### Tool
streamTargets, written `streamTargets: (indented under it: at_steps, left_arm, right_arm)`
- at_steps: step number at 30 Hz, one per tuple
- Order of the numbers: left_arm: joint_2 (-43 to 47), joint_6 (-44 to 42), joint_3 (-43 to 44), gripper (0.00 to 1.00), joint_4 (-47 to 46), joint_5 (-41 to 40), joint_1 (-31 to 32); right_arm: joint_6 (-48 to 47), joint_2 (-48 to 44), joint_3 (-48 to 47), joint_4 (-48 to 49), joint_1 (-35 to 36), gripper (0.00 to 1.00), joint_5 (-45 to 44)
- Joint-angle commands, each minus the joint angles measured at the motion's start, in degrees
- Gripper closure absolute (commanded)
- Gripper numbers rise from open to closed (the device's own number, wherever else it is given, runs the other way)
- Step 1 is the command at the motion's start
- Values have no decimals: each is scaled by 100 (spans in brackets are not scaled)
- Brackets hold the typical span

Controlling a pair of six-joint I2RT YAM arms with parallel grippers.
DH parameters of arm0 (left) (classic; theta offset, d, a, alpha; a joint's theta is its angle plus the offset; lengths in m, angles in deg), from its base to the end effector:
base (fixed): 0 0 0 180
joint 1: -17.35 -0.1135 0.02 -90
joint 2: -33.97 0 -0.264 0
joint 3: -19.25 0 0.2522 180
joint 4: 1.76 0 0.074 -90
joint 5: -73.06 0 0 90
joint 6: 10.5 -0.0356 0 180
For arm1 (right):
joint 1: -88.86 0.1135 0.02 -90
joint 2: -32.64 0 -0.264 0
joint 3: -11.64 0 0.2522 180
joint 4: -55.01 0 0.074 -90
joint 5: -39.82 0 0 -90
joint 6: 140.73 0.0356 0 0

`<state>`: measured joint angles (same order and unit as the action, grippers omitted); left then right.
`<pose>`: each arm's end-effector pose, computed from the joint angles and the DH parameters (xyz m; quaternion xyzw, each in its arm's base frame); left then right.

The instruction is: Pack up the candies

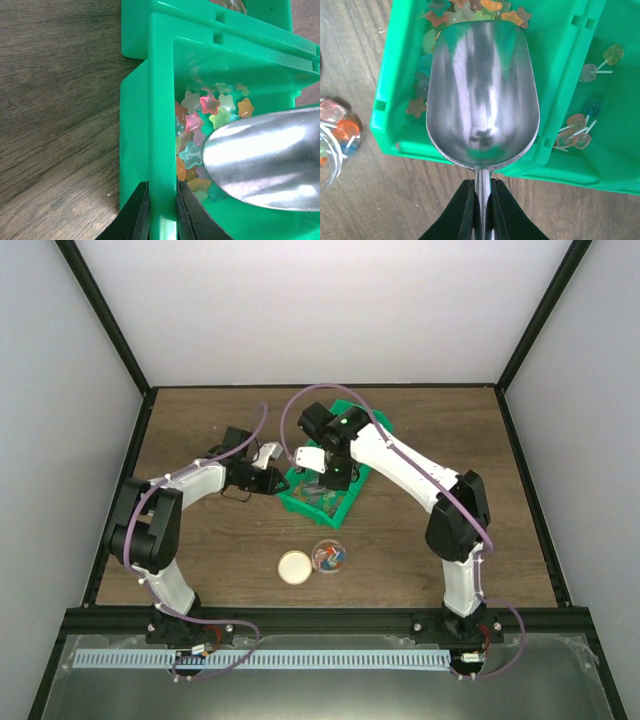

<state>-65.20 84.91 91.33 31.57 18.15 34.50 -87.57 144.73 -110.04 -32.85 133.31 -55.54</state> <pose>0.3165 -0.1191 0.1696 0.1708 0.9092 -0.3334 0.1817 0.2809 0.2709 0.2930 -0.6436 0.7571 -0.0396 0.1049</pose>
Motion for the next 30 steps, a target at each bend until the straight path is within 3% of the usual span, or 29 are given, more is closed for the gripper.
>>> streamTargets:
  at_steps: [1,12,30]
  left_arm:
    - [1,31,31,96,27,215,87]
    - [552,60,-71,96,3,-879,112]
    - [695,109,38,96,-45,-1376,470]
  right_arm:
    - [22,-346,311,-60,-34,99,220]
    - [142,-679,1055,-78,-234,99,-237]
    - [15,-43,1200,-73,-95,99,-194]
